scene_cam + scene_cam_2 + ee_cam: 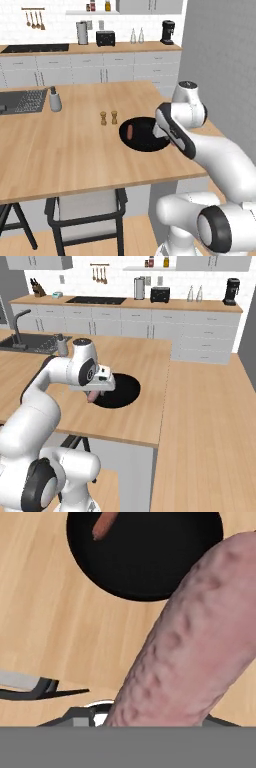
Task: Place one bun and one sausage from the bowl on each plate.
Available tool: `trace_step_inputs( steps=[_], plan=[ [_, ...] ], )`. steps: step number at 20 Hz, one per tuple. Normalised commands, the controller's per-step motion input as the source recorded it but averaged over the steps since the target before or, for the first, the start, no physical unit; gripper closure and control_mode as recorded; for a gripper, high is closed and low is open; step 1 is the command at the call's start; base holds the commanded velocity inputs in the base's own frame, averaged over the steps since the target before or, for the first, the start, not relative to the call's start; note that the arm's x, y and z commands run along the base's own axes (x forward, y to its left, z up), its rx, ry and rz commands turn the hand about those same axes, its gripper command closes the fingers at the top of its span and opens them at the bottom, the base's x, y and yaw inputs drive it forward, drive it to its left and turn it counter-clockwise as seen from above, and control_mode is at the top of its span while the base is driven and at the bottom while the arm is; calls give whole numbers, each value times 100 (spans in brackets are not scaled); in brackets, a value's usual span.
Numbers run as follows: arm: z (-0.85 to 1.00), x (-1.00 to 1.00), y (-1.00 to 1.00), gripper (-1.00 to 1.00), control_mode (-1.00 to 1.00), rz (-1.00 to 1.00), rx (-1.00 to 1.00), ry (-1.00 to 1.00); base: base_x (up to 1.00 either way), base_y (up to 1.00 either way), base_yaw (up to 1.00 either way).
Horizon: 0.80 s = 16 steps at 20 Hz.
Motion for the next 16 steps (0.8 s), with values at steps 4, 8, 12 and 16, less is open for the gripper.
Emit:
trace_step_inputs(
  steps=[4,8,12,16],
  plan=[
    [49,-39,0,100,-100,0,0,-8,0,0,0],
    [0,-13,0,100,-100,2,0,-1,0,0,0],
    [0,-35,-1,100,-100,0,0,-1,0,0,0],
    [0,0,0,100,100,0,0,0,-73,15,0]
  ],
)
